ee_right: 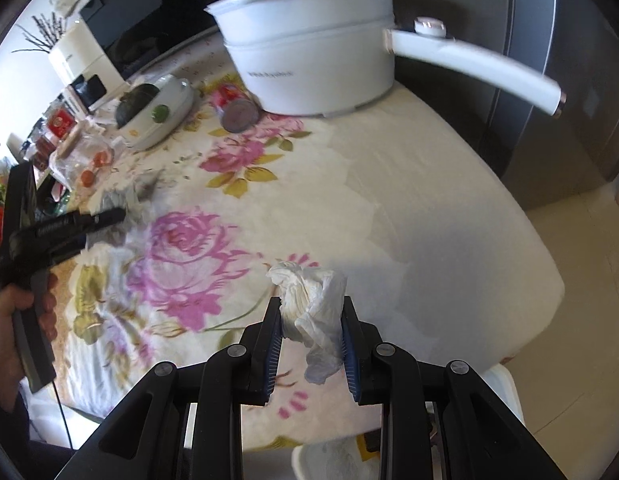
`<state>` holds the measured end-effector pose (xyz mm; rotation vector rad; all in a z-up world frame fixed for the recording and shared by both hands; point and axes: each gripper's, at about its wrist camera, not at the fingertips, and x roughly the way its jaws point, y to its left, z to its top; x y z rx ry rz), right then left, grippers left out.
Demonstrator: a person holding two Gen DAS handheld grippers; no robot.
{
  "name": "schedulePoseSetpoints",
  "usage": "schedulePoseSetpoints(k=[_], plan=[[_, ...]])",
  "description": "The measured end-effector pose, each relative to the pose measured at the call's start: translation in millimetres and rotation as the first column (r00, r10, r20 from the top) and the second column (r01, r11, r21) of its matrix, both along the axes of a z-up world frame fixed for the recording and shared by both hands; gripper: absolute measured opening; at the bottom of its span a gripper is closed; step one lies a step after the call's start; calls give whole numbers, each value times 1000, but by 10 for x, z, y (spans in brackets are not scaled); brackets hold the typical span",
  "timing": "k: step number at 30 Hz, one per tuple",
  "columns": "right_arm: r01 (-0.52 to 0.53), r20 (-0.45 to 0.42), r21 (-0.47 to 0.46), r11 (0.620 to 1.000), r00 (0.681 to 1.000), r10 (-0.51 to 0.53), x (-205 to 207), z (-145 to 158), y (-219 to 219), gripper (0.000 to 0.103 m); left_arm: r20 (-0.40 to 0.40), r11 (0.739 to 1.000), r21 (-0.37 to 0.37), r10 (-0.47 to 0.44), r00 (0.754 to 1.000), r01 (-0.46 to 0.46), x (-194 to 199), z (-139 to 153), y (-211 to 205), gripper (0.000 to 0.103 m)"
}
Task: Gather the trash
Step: 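Carry the white tissue over the white bin with the right tool, then open the right tool to drop the tissue into the bin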
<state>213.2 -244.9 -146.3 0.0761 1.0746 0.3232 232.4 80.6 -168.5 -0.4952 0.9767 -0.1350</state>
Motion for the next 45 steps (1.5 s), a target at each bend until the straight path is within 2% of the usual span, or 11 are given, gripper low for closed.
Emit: schedulePoseSetpoints(k=[7, 14, 20, 25, 28, 37, 45], plan=[[-26, 32, 8, 1000, 999, 26, -392, 271, 137, 28, 28, 996, 54, -67, 997, 65, -525, 156, -20, 42], [-44, 49, 2, 999, 998, 44, -763, 436, 116, 28, 77, 984, 95, -159, 984, 152, -986, 298, -235, 42], [-32, 49, 20, 999, 998, 31, -1004, 330, 12, 28, 114, 963, 156, -238, 964, 220, -1301, 299, -468, 42], [-6, -39, 45, 999, 999, 8, -1122, 116, -168, 28, 132, 956, 123, -281, 951, 265, -1405, 302, -622, 42], [4, -34, 35, 999, 999, -2, -1203, 83, -320, 28, 139, 946, 134, -312, 940, 295, -1467, 301, -766, 42], [120, -77, -9, 993, 990, -120, -1352, -152, -939, 28, 124, 906, 167, -410, 904, 388, -1497, 235, -1262, 42], [188, -106, -28, 982, 976, -190, -1451, -265, -1292, 30, 88, 830, 184, -547, 832, 526, -1545, 77, -2009, 42]])
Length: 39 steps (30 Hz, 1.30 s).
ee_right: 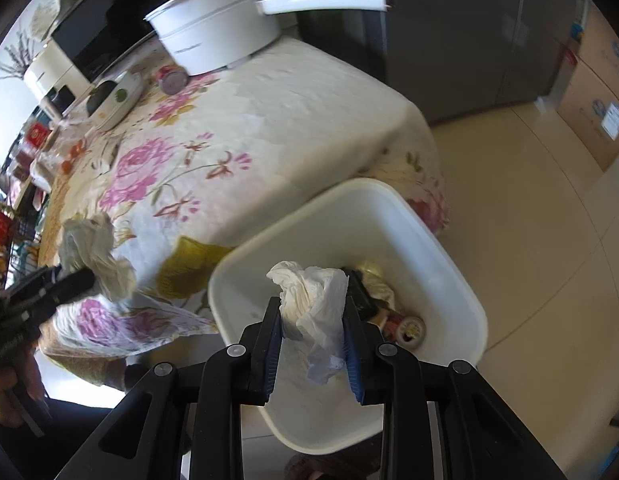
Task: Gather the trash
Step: 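Open the right tool to drop the tissue into the bin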
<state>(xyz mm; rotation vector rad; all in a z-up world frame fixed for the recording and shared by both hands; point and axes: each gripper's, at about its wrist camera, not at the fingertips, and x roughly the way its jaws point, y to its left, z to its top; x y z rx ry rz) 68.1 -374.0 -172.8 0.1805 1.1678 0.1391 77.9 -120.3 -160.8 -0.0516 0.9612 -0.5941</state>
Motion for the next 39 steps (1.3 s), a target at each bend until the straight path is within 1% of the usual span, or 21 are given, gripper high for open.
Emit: schedulePoseSetpoints(k=[4, 7, 13, 20, 22, 24, 26, 29, 32, 36, 39], plan=[[16, -9, -2, 1000, 1000, -16, -42, -25, -120, 30, -9, 997, 30, -70, 997, 70, -18, -88, -354, 42], [25, -11, -3, 1000, 1000, -25, -70, -44, -194, 30, -3, 991, 67, -116, 993, 116, -36, -149, -585, 42], [46, -30, -8, 999, 998, -46, -136, -119, -367, 30, 0, 980, 115, -164, 986, 163, -20, -255, -828, 42], [67, -39, -6, 998, 997, -67, -185, -157, -493, 30, 19, 971, 143, -194, 981, 190, -3, -330, -955, 42], [69, -39, -5, 998, 997, -69, -185, -157, -496, 30, 35, 970, 145, -201, 979, 194, 17, -339, -962, 47], [68, -40, -7, 998, 997, -68, -185, -157, -491, 30, 45, 972, 169, -174, 984, 165, 55, -355, -942, 66], [66, -42, -8, 998, 997, -67, -184, -159, -469, 30, 41, 975, 184, -137, 990, 128, 77, -371, -902, 72], [61, -44, -12, 998, 997, -61, -186, -164, -446, 30, 35, 978, 180, -111, 993, 103, 100, -359, -832, 74], [60, -46, -15, 998, 997, -61, -183, -175, -451, 30, 39, 981, 173, -92, 995, 83, 98, -313, -761, 84], [58, -50, -17, 998, 997, -59, -179, -183, -434, 30, 17, 986, 155, -62, 998, 59, 104, -286, -644, 84], [52, -51, -22, 998, 997, -53, -170, -185, -406, 30, 14, 987, 156, -50, 999, 47, 115, -262, -588, 85]])
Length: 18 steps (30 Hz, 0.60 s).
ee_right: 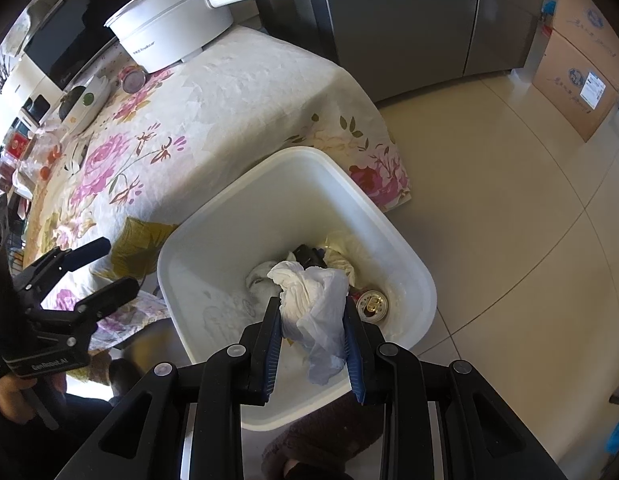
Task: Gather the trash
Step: 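Open the right tool to drop the tissue into the bin, then move both open tools back over the table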
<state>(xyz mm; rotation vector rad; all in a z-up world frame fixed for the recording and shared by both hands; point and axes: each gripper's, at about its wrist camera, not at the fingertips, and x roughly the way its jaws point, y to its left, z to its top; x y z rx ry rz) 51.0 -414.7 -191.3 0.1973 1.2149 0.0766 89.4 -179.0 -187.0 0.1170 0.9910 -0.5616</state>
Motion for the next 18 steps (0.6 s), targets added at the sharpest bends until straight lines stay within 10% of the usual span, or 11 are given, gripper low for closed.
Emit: schedulePoseSetpoints(k=[7, 10, 18], plan=[[8, 2, -9, 1000, 1000, -8, 39, -5, 37, 38, 29, 999, 26, 31, 999, -32, -20, 87, 209, 99], [36, 14, -17, 999, 999, -36, 78, 24, 50, 89, 34, 998, 31, 52, 998, -53, -17, 113, 351, 102], [60, 33, 2, 998, 998, -60, 144, 91, 124, 90, 31, 994, 17, 106, 994, -106, -37, 163, 663, 102]])
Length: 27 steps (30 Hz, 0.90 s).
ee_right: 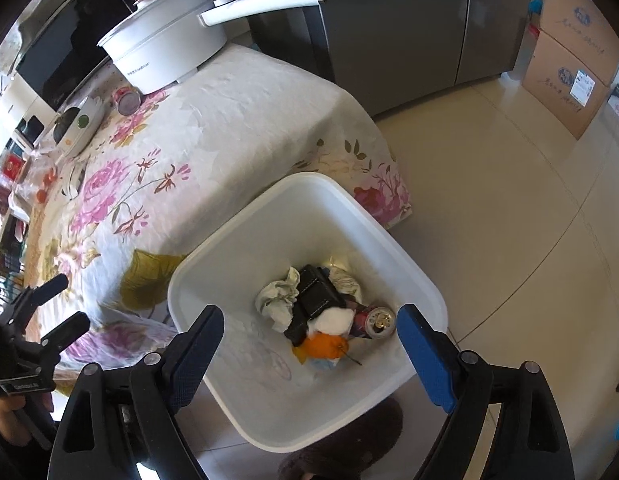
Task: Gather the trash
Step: 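Move both open tools back over the table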
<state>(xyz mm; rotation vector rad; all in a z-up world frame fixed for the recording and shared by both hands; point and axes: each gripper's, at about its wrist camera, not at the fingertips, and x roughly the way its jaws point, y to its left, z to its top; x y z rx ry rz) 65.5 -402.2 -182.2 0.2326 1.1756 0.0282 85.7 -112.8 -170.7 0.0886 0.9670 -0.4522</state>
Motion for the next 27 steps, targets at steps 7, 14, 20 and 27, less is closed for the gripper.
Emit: schedulePoseSetpoints(k=[7, 14, 20, 27], plan=[[-29, 2, -11, 1000, 1000, 29, 73, 45, 215, 90, 2, 999, -19, 40, 999, -40, -16, 48, 249, 102], [-69, 28, -4, 998, 997, 69, 197, 166, 555, 90, 4, 993, -49, 111, 994, -110, 5, 107, 585, 102], [-112, 46, -5, 994, 993, 112, 325, 255, 889, 90, -31, 970, -104, 216, 976, -218, 82, 112, 996, 102], [-162, 66, -11, 987, 985, 162, 500, 335, 1276, 90, -35, 941, -92, 323, 946, -325, 281, 132, 1414, 102]])
